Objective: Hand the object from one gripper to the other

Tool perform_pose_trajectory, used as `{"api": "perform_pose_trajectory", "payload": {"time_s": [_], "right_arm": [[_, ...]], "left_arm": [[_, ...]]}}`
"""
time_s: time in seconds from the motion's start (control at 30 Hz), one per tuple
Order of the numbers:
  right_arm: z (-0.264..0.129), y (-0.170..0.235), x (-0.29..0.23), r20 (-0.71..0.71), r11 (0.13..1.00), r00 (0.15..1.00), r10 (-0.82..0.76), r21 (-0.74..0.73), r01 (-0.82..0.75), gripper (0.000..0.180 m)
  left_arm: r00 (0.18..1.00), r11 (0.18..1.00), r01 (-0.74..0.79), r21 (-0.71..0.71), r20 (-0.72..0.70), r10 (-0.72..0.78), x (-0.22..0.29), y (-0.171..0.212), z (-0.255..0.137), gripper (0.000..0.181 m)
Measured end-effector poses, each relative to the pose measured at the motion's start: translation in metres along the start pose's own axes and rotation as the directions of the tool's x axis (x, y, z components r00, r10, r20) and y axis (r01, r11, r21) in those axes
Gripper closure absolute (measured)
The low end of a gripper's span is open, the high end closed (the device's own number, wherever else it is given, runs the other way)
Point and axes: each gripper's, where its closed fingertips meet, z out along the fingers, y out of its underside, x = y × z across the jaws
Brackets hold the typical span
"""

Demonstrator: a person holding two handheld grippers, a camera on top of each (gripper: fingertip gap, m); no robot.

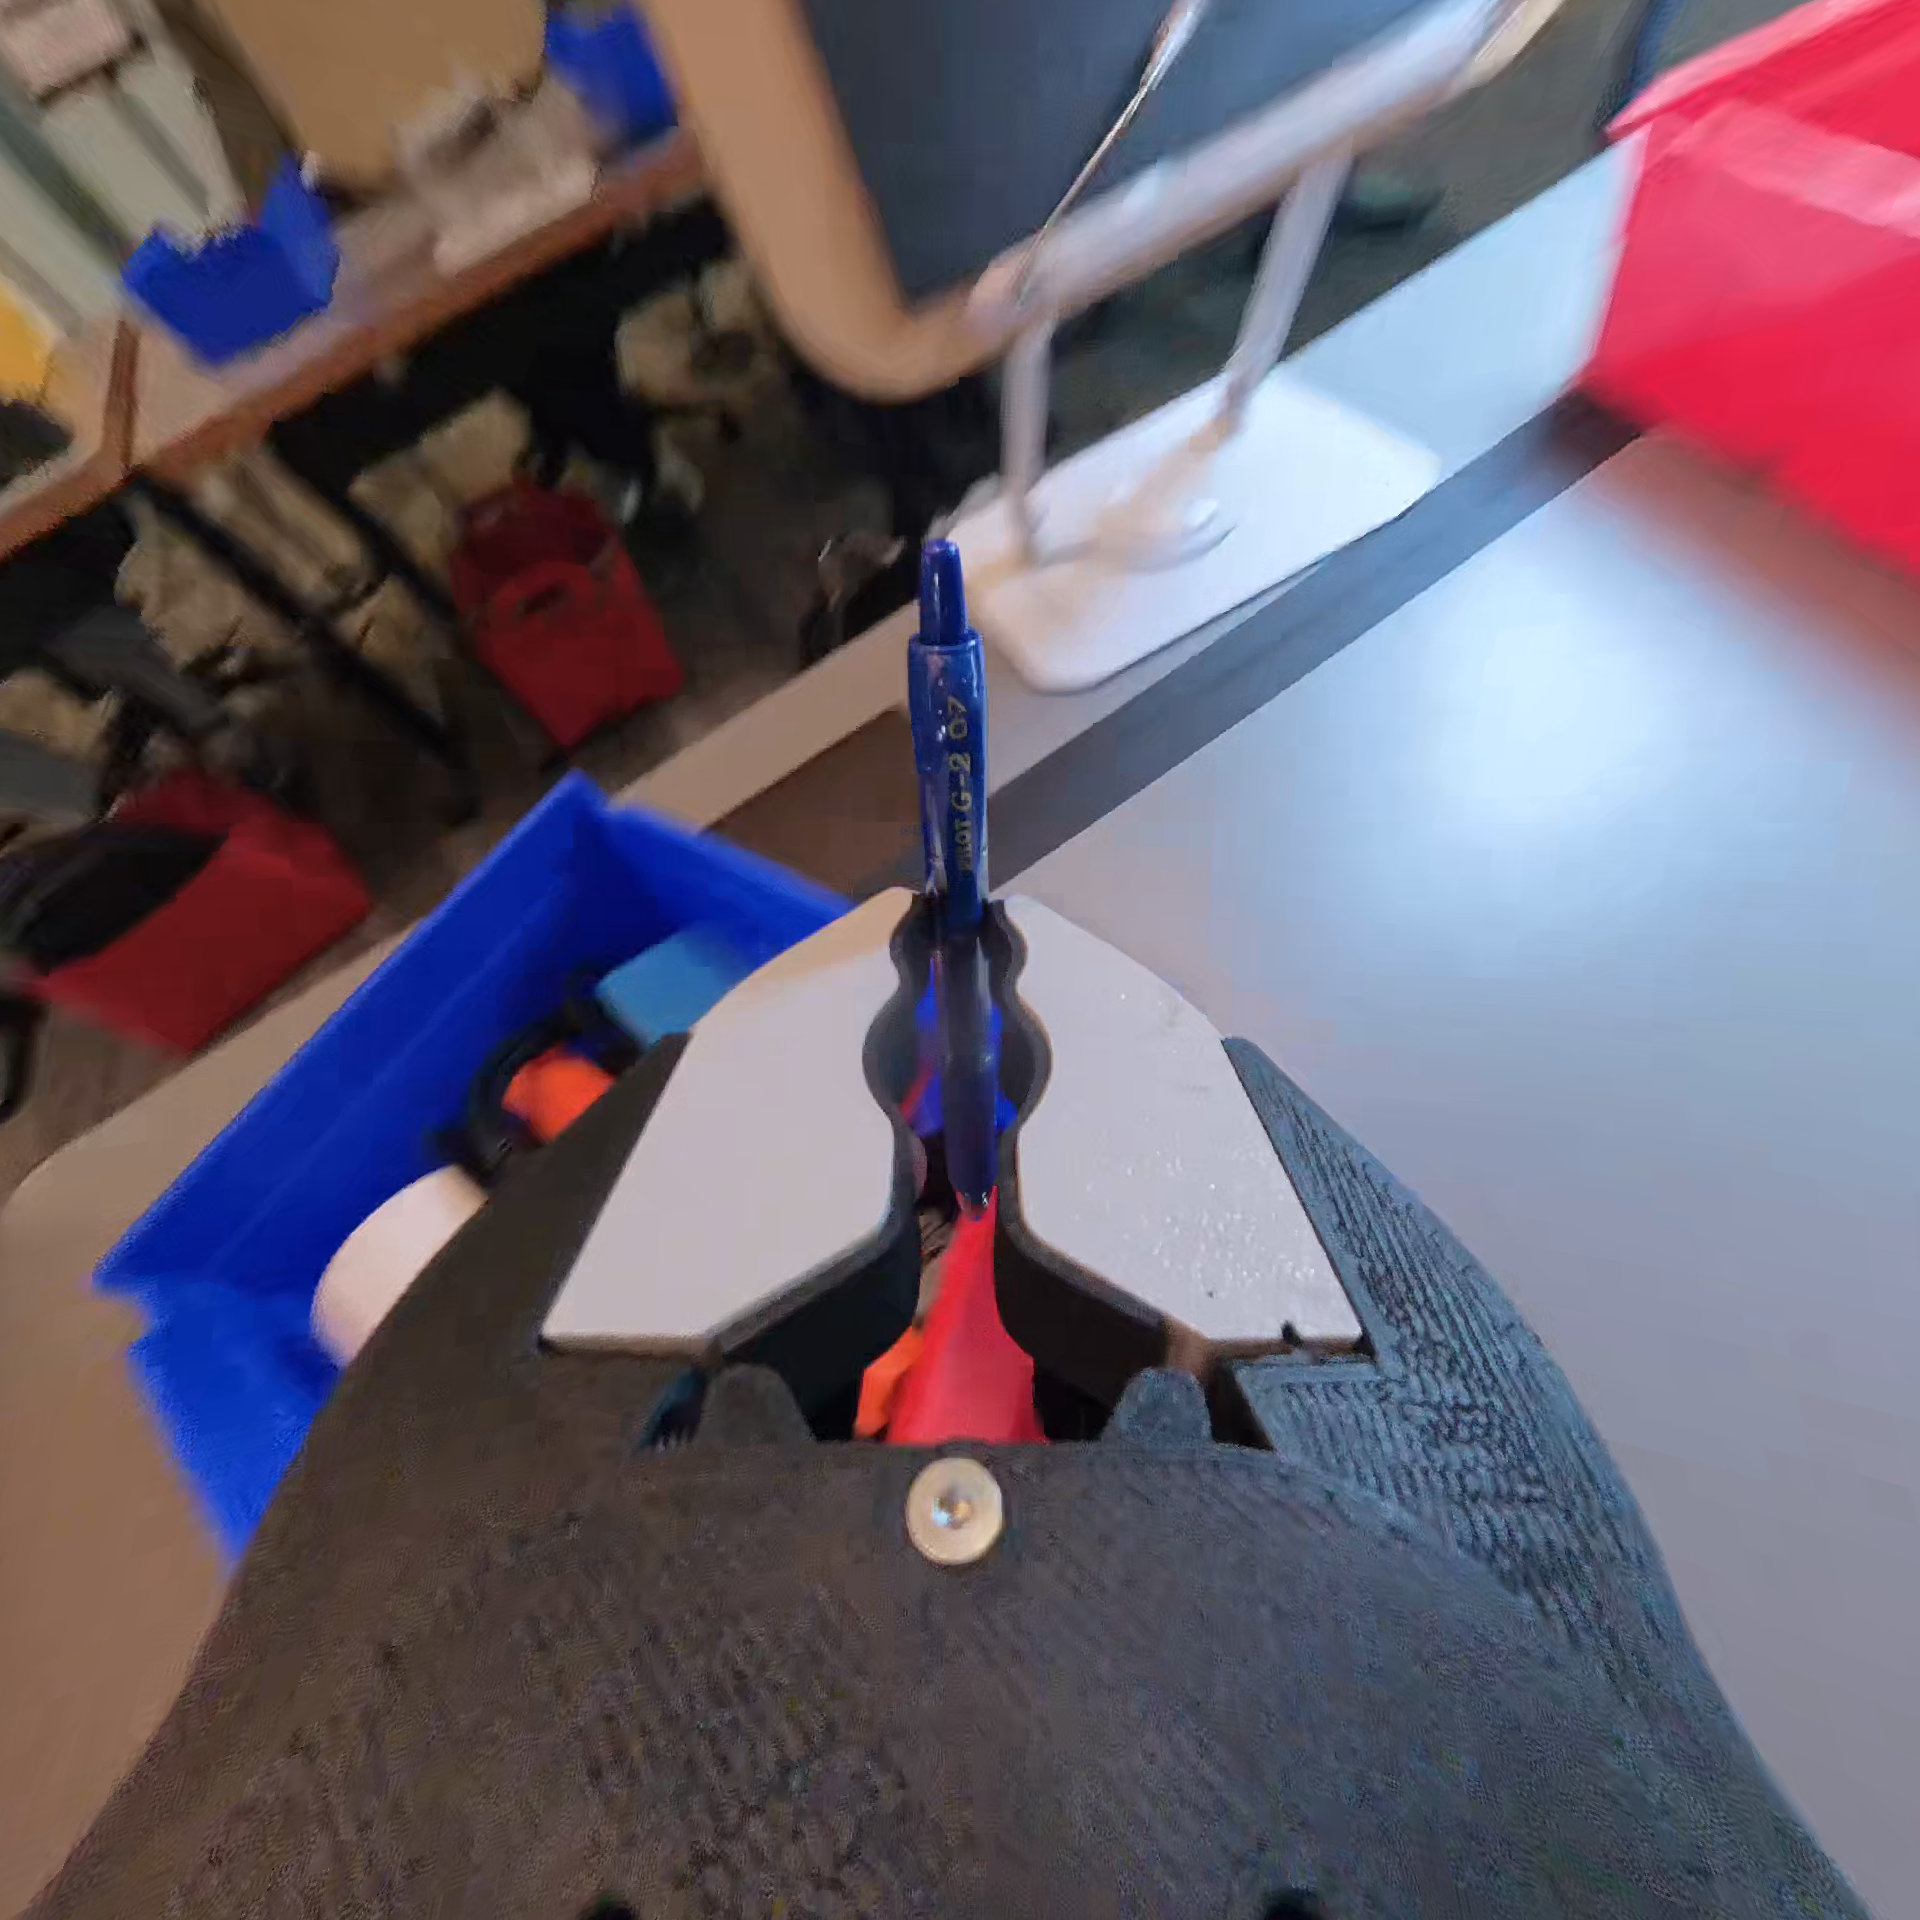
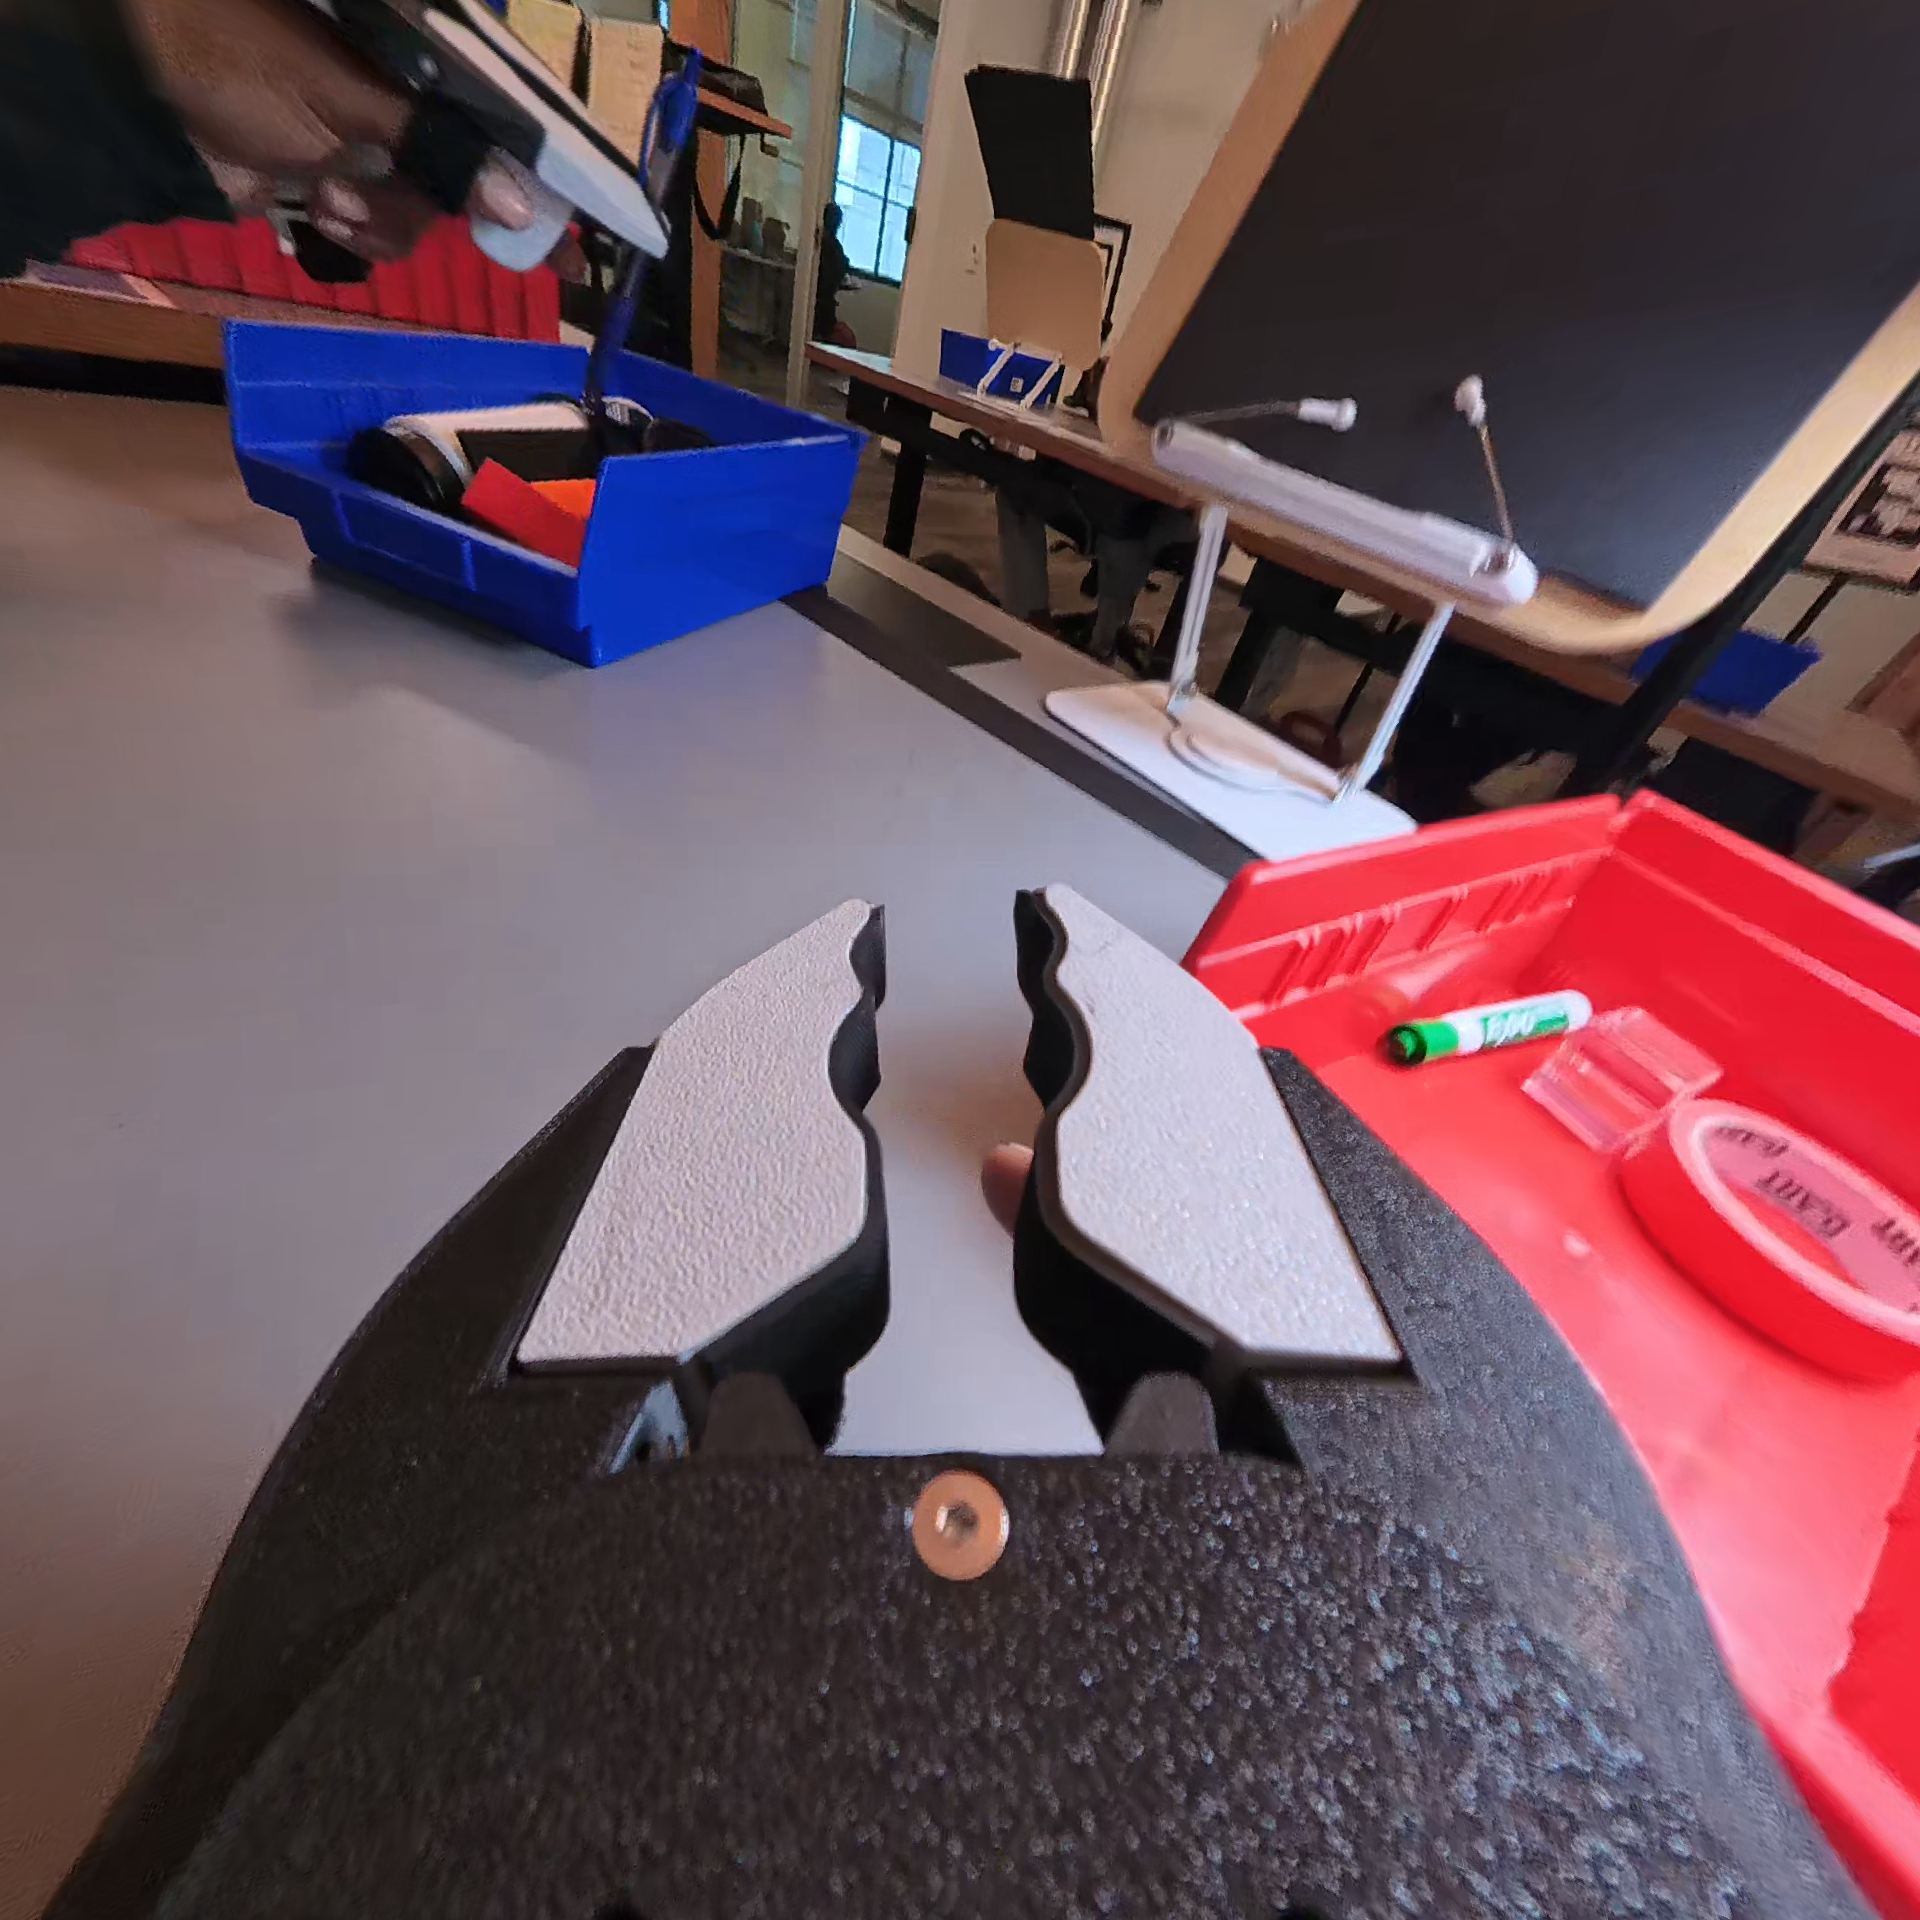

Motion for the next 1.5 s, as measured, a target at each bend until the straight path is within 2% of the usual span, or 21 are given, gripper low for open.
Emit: {"api": "perform_pose_trajectory", "payload": {"time_s": [0.17, 0.3, 0.4, 0.5, 0.63, 0.8, 1.07, 1.17, 1.5], "right_arm": [[0.020, -0.077, -0.017, 0.076, 0.963, 0.964, -0.256, 0.107, 0.247, 0.146], [0.037, -0.140, -0.045, 0.168, 0.861, 0.847, -0.504, 0.177, 0.477, 0.130], [0.051, -0.153, -0.058, 0.202, 0.777, 0.750, -0.630, 0.174, 0.605, 0.119], [0.060, -0.142, -0.071, 0.266, 0.776, 0.729, -0.631, 0.204, 0.597, 0.114], [0.070, -0.113, -0.071, 0.313, 0.781, 0.720, -0.619, 0.147, 0.607, 0.112], [0.070, -0.108, -0.070, 0.334, 0.804, 0.737, -0.587, 0.133, 0.580, 0.115], [0.072, -0.098, -0.077, 0.357, 0.783, 0.708, -0.610, 0.133, 0.608, 0.119], [0.071, -0.104, -0.075, 0.347, 0.805, 0.733, -0.585, 0.141, 0.576, 0.117], [0.070, -0.098, -0.077, 0.371, 0.796, 0.716, -0.592, 0.128, 0.592, 0.119]], "left_arm": [[0.939, 0.982, 0.062, 0.179, -0.343, 0.003, 0.107, -0.060, -0.033, 0.170], [0.817, 0.977, 0.085, 0.197, -0.575, 0.045, 0.188, -0.082, -0.041, 0.170], [0.690, 0.982, 0.112, 0.153, -0.723, 0.034, 0.237, -0.078, -0.042, 0.171], [0.578, 0.994, 0.095, 0.048, -0.816, -0.016, 0.268, -0.059, -0.039, 0.170], [0.531, 0.998, 0.051, -0.037, -0.845, -0.058, 0.280, -0.039, -0.033, 0.170], [0.502, 0.995, 0.078, -0.067, -0.859, -0.098, 0.278, -0.036, -0.031, 0.170], [0.471, 0.992, 0.089, -0.093, -0.873, -0.124, 0.288, -0.031, -0.027, 0.171], [0.468, 0.992, 0.096, -0.079, -0.876, -0.115, 0.286, -0.036, -0.029, 0.170], [0.494, 0.994, 0.084, -0.071, -0.863, -0.104, 0.285, -0.032, -0.027, 0.171]]}}
